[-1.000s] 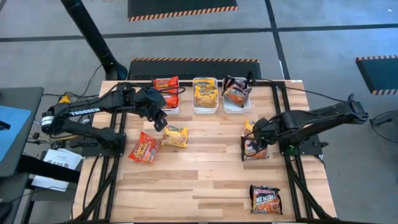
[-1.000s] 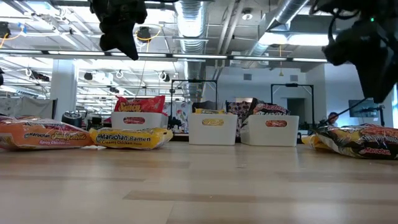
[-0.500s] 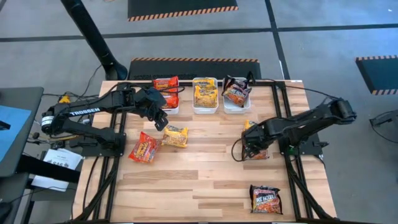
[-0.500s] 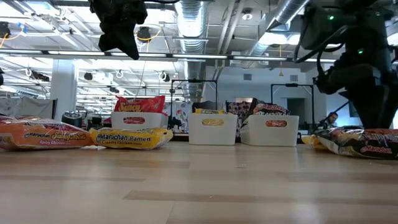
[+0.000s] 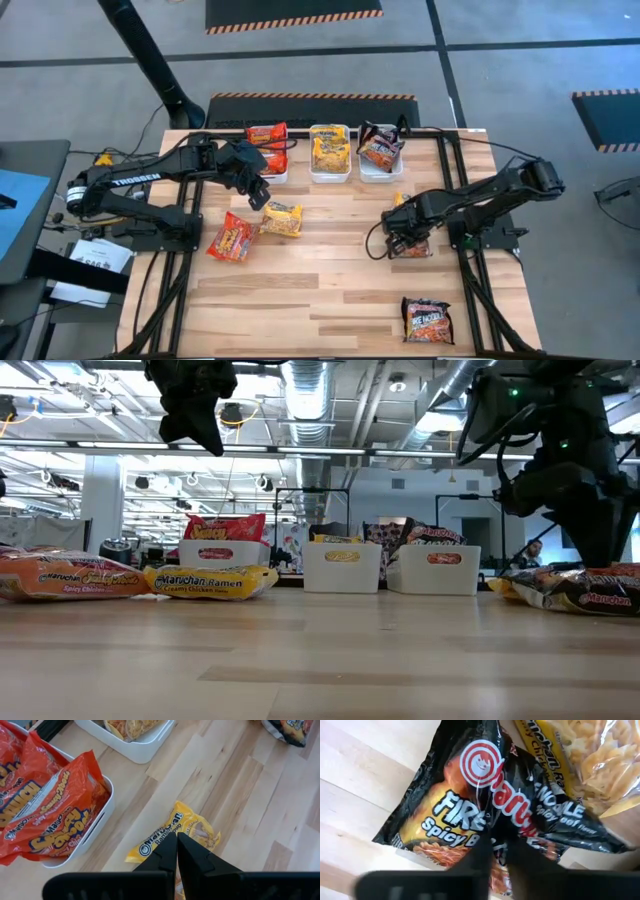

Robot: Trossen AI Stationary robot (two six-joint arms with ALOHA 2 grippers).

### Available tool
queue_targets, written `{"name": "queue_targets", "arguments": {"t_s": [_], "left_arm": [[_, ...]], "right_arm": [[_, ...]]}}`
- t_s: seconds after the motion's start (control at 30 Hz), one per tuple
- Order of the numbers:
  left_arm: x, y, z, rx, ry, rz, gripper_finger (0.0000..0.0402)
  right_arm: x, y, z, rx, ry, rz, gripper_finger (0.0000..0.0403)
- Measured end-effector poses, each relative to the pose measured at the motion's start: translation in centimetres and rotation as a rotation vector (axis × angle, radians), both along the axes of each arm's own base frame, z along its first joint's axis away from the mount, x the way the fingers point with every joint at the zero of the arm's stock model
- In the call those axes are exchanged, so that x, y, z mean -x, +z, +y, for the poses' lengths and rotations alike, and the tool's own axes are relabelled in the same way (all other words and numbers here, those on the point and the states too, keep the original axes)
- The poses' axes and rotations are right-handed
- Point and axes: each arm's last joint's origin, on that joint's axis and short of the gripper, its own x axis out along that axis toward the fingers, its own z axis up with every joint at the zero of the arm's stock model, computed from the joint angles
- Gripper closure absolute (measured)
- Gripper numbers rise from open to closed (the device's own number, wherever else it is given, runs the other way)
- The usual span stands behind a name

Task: Sort Maruchan noodles
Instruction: Put the black noodle pack into the right white bin

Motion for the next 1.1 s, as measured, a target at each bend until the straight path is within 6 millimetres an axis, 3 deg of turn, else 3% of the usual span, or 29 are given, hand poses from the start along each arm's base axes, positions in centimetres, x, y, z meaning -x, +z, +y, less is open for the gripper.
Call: {"name": "queue_targets", "arguments": {"t_s": [0.07, 0.23, 0.57, 0.83, 1.1], "left_arm": [[0.0, 0.0, 0.0, -0.006, -0.008, 0.003, 0.0401], [0.0, 0.0, 0.0, -0.024, -0.031, 0.01, 0.0401], [0.0, 0.0, 0.0, -0.03, -0.038, 0.013, 0.0402], [0.0, 0.0, 0.0, -0.03, -0.037, 0.012, 0.0401], [0.0, 0.0, 0.0, -0.029, -0.036, 0.013, 0.0401]], "right_arm": [[-0.1, 0.1, 0.0, -0.015, 0.0, -0.009, 0.0386], [-0.9, 1.2, 0.5, -0.034, 0.006, -0.051, 0.0396], [-4.2, 7.4, 0.7, 0.107, 0.056, -0.254, 0.04], [-5.1, 11.9, -3.9, 0.437, 0.092, -0.277, 0.04], [-4.7, 13.1, -10.0, 0.692, 0.117, -0.19, 0.04]]}}
